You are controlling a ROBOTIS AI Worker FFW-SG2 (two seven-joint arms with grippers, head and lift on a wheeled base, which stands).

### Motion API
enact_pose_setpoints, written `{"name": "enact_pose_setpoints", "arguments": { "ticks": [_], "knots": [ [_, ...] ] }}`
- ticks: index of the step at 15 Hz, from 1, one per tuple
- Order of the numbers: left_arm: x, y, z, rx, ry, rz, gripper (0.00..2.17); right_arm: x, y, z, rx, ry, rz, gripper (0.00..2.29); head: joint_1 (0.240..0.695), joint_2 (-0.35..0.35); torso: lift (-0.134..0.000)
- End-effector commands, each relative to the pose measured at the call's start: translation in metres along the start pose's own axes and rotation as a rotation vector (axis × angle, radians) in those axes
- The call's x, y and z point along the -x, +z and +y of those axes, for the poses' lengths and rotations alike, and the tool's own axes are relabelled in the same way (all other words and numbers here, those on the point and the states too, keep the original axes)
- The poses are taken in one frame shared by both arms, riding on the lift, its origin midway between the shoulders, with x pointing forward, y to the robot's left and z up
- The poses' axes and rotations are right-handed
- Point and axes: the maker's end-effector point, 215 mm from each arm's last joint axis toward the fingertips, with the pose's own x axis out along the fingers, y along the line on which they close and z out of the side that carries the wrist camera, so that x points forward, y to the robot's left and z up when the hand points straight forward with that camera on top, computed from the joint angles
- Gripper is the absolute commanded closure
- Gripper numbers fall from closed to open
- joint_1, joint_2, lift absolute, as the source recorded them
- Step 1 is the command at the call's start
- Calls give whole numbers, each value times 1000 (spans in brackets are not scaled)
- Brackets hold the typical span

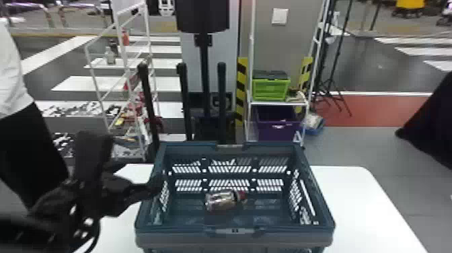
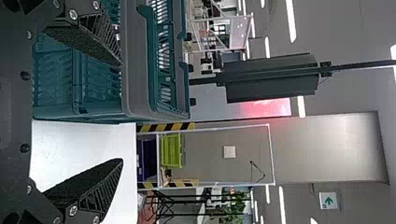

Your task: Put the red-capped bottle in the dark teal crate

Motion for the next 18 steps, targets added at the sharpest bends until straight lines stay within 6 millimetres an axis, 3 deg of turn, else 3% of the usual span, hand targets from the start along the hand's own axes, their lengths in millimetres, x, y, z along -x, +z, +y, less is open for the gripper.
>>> {"name": "enact_pose_setpoints", "arguments": {
  "ticks": [1, 4, 5, 8, 10, 15, 18],
  "knots": [
    [42, -20, 10, 50, 53, -50, 130, -3, -4, 0, -2, 2, 12, 154, 499, 0, 0],
    [85, -40, 24, 59, 199, -158, 124, -5, -7, 1, 0, 8, 20, 154, 499, 0, 0],
    [101, -45, 21, 64, 234, -214, 130, -5, -5, 2, 0, 11, 18, 154, 499, 0, 0],
    [129, -88, -3, 117, 285, -264, 124, -5, -4, 2, 3, 19, 17, 154, 499, 0, 0],
    [136, -116, -29, 150, 277, -255, 124, -7, -2, 2, 4, 23, 15, 154, 499, 0, 0],
    [144, -148, -79, 138, 308, -211, 124, -6, -3, 3, 9, 37, 21, 154, 499, 0, 0],
    [147, -154, -85, 138, 316, -206, 124, -7, -3, 4, 10, 44, 19, 154, 499, 0, 0]
  ]
}}
